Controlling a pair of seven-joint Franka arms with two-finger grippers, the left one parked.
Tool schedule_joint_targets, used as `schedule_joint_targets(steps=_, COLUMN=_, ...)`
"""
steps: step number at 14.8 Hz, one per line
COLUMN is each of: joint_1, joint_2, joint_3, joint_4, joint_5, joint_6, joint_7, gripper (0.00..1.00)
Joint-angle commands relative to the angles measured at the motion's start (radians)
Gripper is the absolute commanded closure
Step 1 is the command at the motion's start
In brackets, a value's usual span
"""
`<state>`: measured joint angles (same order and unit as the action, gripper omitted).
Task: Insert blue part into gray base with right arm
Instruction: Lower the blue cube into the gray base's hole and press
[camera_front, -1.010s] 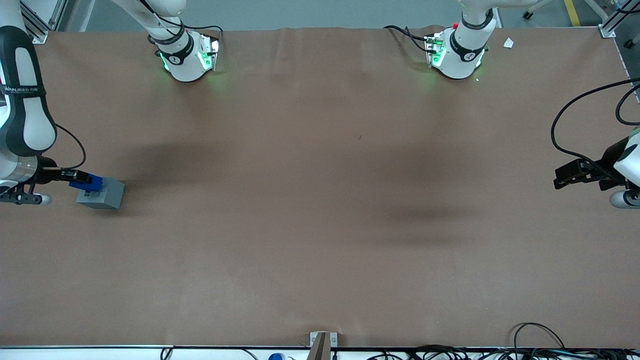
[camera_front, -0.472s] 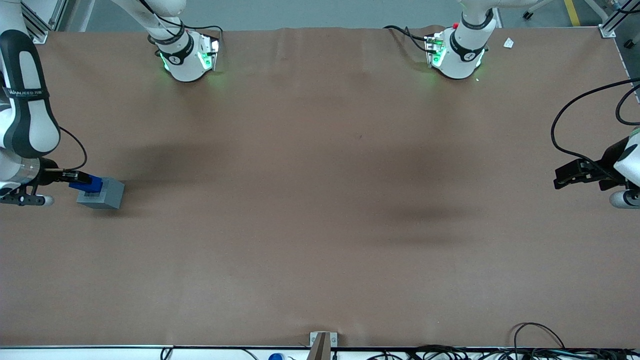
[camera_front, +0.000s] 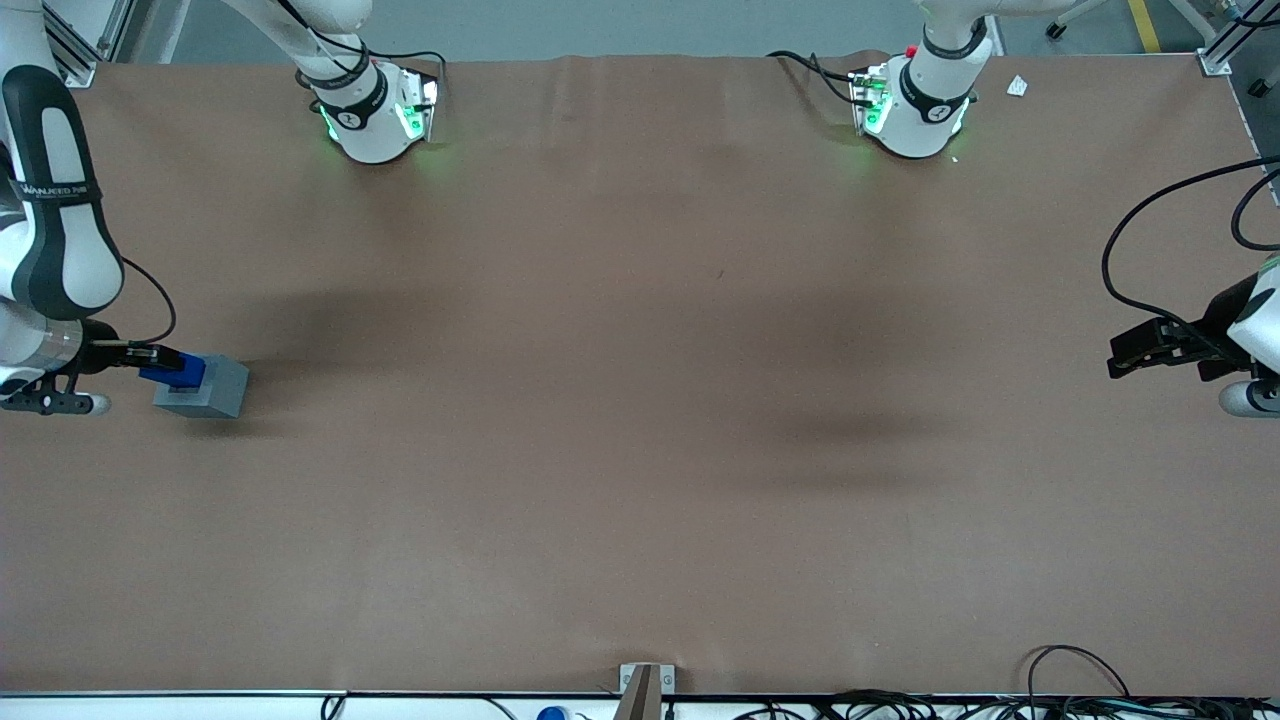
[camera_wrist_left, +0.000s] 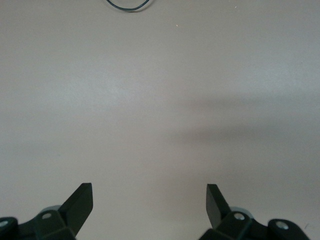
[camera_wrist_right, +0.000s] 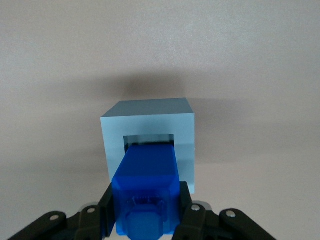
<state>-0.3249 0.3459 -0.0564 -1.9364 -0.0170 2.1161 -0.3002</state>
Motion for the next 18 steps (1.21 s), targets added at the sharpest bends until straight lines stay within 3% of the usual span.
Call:
schedule_joint_targets(steps=1, joint_1=-0.009, joint_2=0.015, joint_3=0.012, joint_4=0.020, joint_5=-0.012, joint_6=-0.002, joint_7=0.003, gripper=0.89)
schedule_joint_targets(steps=12, joint_1=-0.005, joint_2=0.039, joint_3=0.012, joint_4=0.046, joint_5=-0.012, joint_6=-0.001, joint_7=0.003, gripper=0.86)
schedule_joint_targets(steps=14, joint_1=-0.003, joint_2=0.041, joint_3=0.012, joint_4=0.045, joint_5=-0.012, joint_6=-0.001, joint_7=0.003, gripper=0.81)
schedule_joint_targets(steps=15, joint_1=-0.003, joint_2=0.041, joint_3=0.012, joint_4=0.045, joint_5=-0.012, joint_6=-0.001, joint_7=0.003, gripper=0.68)
schedule_joint_targets(steps=17, joint_1=-0.003, joint_2=0.041, joint_3=0.013, joint_4=0.045, joint_5=-0.012, joint_6=-0.002, joint_7=0.004, gripper=0.00)
schedule_joint_targets(steps=18, joint_1=-0.003, joint_2=0.039, joint_3=0.013, joint_4=0.045, joint_5=-0.012, joint_6=-0.004, joint_7=0.003, gripper=0.00)
